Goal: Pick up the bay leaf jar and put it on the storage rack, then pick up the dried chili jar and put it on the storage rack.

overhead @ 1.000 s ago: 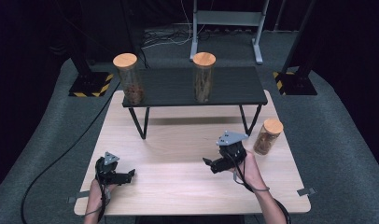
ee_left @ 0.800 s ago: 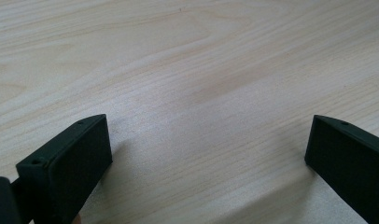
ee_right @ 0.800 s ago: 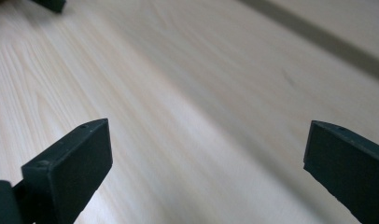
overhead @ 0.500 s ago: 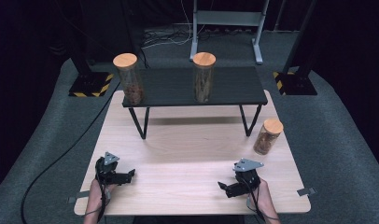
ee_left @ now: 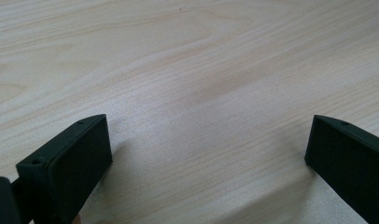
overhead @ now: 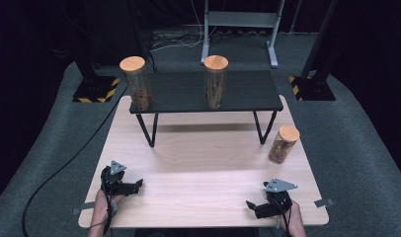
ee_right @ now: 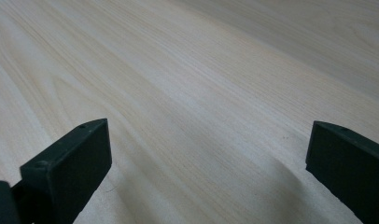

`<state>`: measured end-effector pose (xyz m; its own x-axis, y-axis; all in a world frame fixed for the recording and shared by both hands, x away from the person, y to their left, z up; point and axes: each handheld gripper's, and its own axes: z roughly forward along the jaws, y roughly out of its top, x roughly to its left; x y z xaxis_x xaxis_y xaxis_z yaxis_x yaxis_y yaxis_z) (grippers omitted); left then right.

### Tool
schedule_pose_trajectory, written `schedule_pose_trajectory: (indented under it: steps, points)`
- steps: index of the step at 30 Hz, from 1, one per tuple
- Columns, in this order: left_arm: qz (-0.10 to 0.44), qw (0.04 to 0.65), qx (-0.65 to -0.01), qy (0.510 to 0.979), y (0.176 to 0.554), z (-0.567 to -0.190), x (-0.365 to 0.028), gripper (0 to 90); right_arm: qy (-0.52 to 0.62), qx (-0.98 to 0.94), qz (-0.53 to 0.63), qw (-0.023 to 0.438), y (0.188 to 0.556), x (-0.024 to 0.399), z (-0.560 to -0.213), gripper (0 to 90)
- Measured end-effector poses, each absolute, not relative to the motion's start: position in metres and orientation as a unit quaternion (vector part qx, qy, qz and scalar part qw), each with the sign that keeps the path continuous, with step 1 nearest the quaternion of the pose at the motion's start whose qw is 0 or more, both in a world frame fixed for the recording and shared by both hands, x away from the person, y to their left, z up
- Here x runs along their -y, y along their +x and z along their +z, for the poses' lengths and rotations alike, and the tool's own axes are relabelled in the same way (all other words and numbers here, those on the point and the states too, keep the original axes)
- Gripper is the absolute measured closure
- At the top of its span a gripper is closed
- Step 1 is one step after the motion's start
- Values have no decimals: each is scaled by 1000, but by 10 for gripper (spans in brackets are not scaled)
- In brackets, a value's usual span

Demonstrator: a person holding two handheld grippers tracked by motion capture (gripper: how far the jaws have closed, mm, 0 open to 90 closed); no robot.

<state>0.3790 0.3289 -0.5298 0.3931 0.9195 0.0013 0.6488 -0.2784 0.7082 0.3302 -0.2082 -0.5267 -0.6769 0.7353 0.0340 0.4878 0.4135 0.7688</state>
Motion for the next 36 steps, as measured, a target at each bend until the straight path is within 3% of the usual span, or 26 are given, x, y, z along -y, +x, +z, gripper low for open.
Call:
schedule_pose_trajectory:
  steps: [11,30,36]
  points:
    - [212,320,-508,771,379,-530,-329,0,366,-826,410,125,334,213,-527,0]
    - [212,320,-509,770,379,-530,-329,0,354,-823,427,127,336,250,-521,0]
    - [213,320,-508,771,378,-530,-328,0,388,-809,408,171,349,280,-501,0]
